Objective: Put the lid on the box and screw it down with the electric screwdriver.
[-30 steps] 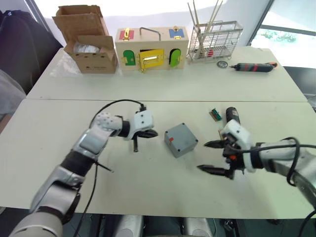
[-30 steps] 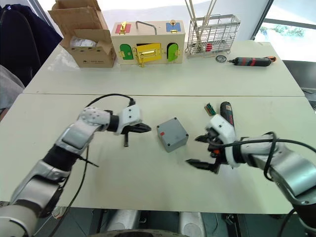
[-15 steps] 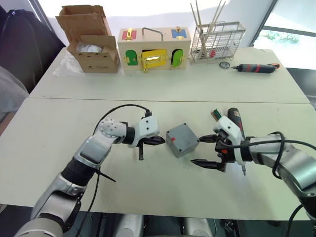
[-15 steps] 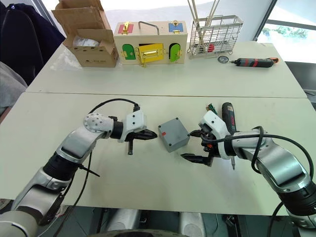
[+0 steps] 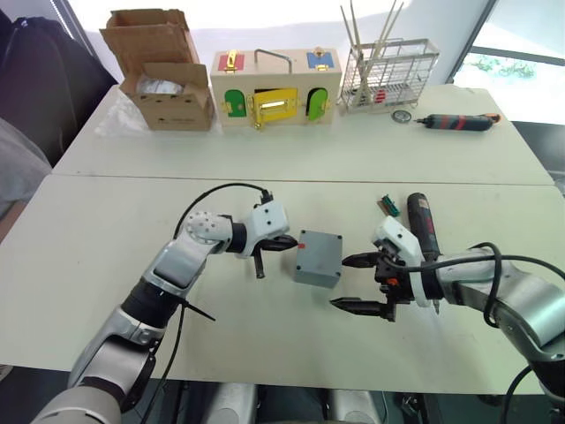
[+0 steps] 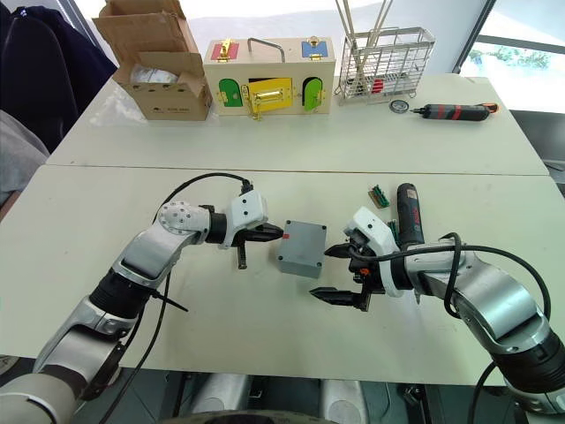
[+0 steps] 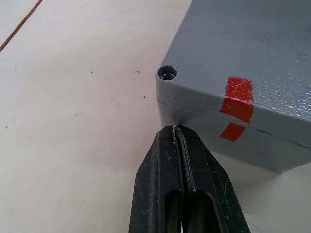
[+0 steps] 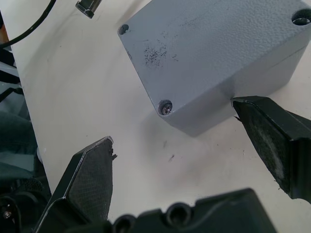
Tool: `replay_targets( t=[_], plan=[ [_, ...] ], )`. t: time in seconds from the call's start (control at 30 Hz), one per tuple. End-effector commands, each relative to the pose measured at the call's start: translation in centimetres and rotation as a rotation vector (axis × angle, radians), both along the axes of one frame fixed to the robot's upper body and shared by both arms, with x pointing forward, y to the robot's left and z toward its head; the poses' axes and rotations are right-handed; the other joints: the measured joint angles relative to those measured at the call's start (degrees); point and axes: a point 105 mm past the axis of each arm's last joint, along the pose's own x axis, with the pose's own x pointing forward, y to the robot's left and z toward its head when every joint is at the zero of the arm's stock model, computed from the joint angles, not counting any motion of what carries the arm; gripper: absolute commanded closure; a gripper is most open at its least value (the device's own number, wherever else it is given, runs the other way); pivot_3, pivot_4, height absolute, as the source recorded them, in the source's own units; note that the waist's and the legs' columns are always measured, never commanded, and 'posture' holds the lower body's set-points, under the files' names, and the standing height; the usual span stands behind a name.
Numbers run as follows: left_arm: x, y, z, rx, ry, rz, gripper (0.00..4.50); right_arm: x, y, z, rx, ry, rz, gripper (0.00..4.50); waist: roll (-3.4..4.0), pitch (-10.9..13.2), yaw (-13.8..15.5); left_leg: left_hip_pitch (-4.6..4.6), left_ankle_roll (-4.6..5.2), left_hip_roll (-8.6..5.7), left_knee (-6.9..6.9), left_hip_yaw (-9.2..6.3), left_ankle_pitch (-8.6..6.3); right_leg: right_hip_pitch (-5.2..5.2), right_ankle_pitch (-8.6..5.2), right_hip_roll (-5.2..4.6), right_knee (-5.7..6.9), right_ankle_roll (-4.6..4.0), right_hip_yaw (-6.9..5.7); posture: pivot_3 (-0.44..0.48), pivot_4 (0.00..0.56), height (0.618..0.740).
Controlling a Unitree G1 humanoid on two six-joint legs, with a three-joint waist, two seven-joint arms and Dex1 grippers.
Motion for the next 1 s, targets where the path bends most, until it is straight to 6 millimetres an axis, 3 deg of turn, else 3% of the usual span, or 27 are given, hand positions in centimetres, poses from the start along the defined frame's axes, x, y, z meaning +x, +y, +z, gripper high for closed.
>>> replay_targets(
  t=[0.03, 0.07, 0.23, 0.37, 0.5, 0.63, 1.0],
  plan=[
    [-0.1, -0.4, 1.2, -0.023, -0.043, -0.027, 4.50, 0.0, 0.0, 0.9, -0.007, -0.052, 0.007, 0.02, 0.00, 0.00, 0.01, 0.00, 0.00, 0.00, 0.00, 0.00, 0.00, 0.00, 0.00, 0.00, 0.00, 0.00, 0.00, 0.000, 0.150, 0.731],
    [-0.2, -0.4, 1.2, -0.021, -0.041, -0.030, 4.50, 0.1, -0.2, 0.9, -0.013, -0.055, -0.002, 0.02, 0.00, 0.00, 0.02, 0.00, 0.00, 0.00, 0.00, 0.00, 0.00, 0.00, 0.00, 0.00, 0.00, 0.00, 0.00, 0.000, 0.150, 0.731],
    [-0.4, 2.2, 1.5, 0.015, -0.043, 0.007, 4.50, 2.2, -6.4, 4.2, 0.059, -0.148, -0.345, 0.02, 0.00, 0.00, 0.09, 0.01, 0.00, 0.00, -0.01, 0.00, 0.00, 0.01, 0.00, 0.00, 0.00, 0.00, 0.01, 0.000, 0.150, 0.731],
    [-0.3, 3.0, 1.9, 0.016, -0.049, 0.031, 4.50, 1.8, -8.6, 4.2, 0.082, -0.152, -0.461, 0.02, 0.00, 0.00, 0.09, 0.04, 0.00, 0.00, -0.03, -0.01, 0.00, 0.05, 0.00, 0.00, -0.01, 0.00, 0.01, 0.000, 0.150, 0.731],
    [-0.1, 2.8, 2.1, 0.004, -0.052, 0.032, 4.50, 1.7, -9.5, 3.0, 0.066, -0.138, -0.535, 0.02, 0.00, -0.01, -0.01, 0.07, 0.01, 0.00, -0.02, 0.02, -0.01, 0.09, 0.00, 0.00, -0.01, 0.00, 0.02, 0.000, 0.150, 0.731],
    [0.0, 1.8, 2.1, -0.013, -0.052, 0.019, 4.50, 2.2, -8.6, 2.5, 0.120, -0.127, -0.543, 0.02, 0.00, -0.01, -0.04, 0.11, 0.01, 0.01, -0.02, 0.01, -0.01, 0.12, 0.00, 0.00, 0.00, 0.00, 0.02, 0.000, 0.150, 0.731],
    [0.2, 1.6, 2.0, -0.027, -0.060, 0.038, 4.50, 3.8, -9.6, 0.9, 0.002, -0.128, -0.638, 0.02, 0.00, -0.01, -0.01, 0.12, 0.00, 0.00, -0.02, 0.01, -0.01, 0.13, 0.00, 0.00, -0.01, 0.00, 0.02, 0.000, 0.150, 0.731]
  ],
)
